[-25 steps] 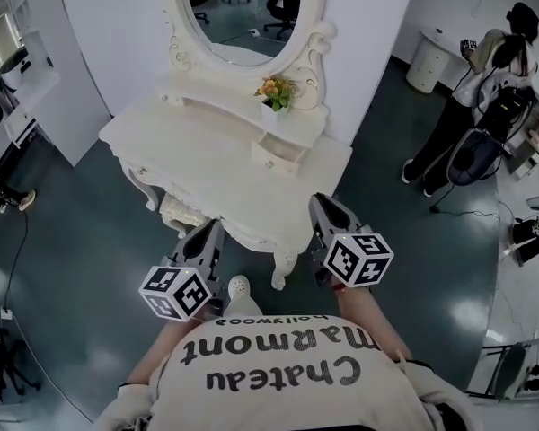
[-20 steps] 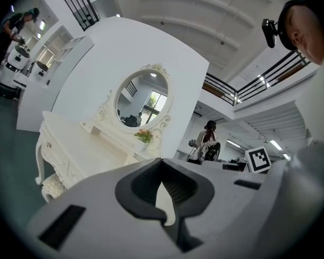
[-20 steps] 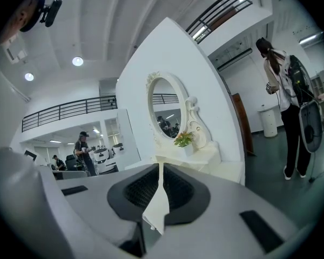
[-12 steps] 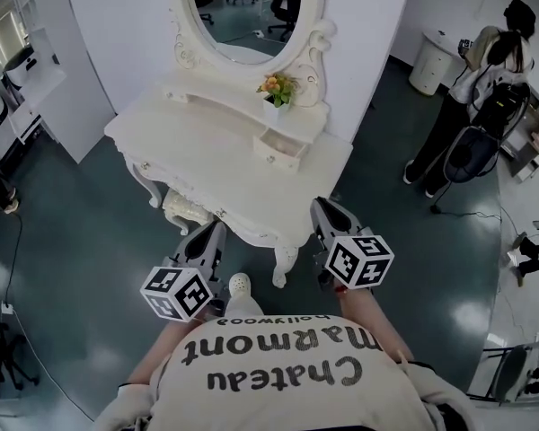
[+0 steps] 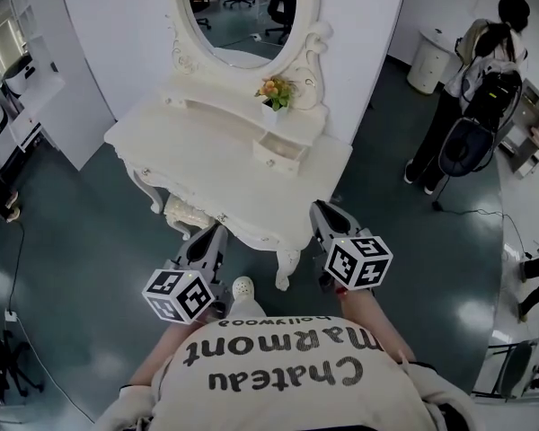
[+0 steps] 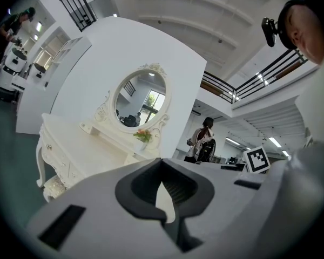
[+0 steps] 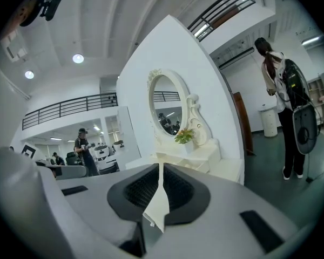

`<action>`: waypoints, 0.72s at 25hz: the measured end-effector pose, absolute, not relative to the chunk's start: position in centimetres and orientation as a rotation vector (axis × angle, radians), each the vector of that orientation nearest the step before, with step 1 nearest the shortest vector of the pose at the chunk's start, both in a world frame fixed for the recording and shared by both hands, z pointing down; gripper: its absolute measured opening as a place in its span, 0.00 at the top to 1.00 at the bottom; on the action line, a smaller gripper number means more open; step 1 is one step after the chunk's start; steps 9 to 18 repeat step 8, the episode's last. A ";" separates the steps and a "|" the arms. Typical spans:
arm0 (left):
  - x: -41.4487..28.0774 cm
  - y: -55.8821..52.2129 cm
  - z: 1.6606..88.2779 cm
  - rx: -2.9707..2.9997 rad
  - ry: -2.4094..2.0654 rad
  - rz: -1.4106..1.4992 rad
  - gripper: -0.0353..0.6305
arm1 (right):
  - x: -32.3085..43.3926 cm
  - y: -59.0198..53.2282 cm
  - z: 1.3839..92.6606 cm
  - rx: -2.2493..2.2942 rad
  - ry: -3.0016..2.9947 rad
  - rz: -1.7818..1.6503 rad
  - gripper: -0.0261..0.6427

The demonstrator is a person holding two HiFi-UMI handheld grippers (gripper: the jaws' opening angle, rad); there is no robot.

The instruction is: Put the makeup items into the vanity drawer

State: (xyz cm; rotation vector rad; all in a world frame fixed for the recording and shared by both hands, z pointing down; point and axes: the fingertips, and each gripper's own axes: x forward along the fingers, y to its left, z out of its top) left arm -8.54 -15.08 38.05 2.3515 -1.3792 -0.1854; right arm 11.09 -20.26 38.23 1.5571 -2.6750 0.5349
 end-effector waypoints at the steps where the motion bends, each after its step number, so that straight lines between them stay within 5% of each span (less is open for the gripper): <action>1: -8.6 -15.2 38.0 2.352 -1.380 -0.186 0.94 | 11.1 -20.3 38.3 1.558 -2.672 0.535 0.89; 18: -8.5 -15.9 38.5 2.352 -1.373 -0.178 0.94 | 11.0 -20.9 39.4 1.548 -2.652 0.551 0.89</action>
